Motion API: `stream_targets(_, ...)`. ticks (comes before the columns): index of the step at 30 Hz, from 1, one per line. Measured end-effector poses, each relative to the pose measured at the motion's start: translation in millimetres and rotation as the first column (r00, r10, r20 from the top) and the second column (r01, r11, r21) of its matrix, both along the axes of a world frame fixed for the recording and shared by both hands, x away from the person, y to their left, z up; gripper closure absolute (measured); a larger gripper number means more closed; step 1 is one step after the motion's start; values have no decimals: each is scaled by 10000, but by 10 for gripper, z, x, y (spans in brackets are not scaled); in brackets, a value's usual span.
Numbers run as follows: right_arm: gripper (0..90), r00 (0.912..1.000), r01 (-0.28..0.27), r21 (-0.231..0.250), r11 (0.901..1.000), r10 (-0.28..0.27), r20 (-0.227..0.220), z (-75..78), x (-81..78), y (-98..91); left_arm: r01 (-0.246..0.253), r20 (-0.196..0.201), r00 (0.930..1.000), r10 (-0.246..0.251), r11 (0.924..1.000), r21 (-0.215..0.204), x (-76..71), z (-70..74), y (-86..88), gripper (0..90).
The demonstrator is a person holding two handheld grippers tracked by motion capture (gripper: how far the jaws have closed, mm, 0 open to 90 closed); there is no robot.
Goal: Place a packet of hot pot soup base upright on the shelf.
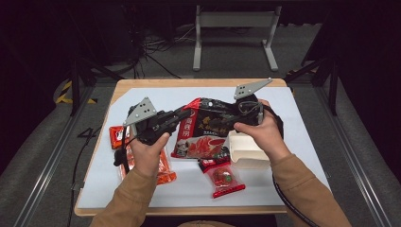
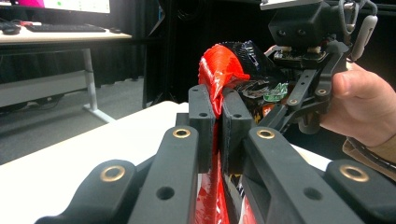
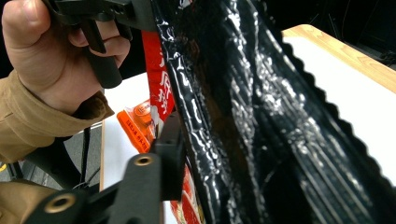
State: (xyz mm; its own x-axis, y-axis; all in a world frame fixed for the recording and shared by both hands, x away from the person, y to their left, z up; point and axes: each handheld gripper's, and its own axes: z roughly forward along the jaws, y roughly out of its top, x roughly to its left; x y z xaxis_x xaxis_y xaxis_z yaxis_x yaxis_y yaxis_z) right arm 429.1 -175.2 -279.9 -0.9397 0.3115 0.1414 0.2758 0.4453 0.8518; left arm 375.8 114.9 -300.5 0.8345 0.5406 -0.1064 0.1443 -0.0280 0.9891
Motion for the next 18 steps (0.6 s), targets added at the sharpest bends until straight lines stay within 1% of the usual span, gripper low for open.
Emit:
stream_targets(1, 673, 10000, -7, -8, 10000, 7, 22, 4, 0, -6, 47, -72, 10000, -47, 10000, -55, -1, 0, 4, 852)
stream_targets(5, 738, 9999, 4, -8, 10000, -4, 115, 20, -9, -17, 54, -98, 9999, -55, 10000, -77, 7, 0, 15, 850)
stream_targets(9, 761, 9993, 24, -9, 10000, -23, 362, 54, -34, -16, 71, -85, 9999, -72, 9999, -145, 8, 6, 32, 844)
stream_targets(10, 761, 9993, 24, -9, 10000, -23, 362, 54, -34, -16, 71, -85, 9999, -72, 9999, -145, 8, 6, 32, 842)
stream_targets(14, 774, 9979, 89, -42, 10000, -86, 639, 109, -49, -17, 77, 4, 10000, -77, 9999, -144, 4, 20, 42, 828)
stream_targets(16, 782, 9968, 157, -89, 9998, -150, 783, 142, -54, -22, 86, -150, 9998, -88, 9998, -161, 14, 19, 49, 808)
stream_targets(17, 788, 9961, 193, -99, 9998, -184, 868, 156, -56, -26, 81, -294, 9995, -87, 9998, -184, 23, 17, 54, 783)
stream_targets(18, 791, 9951, 255, -127, 9996, -241, 962, 178, -60, -32, 69, -317, 9995, -74, 9999, -144, 28, 16, 57, 752)
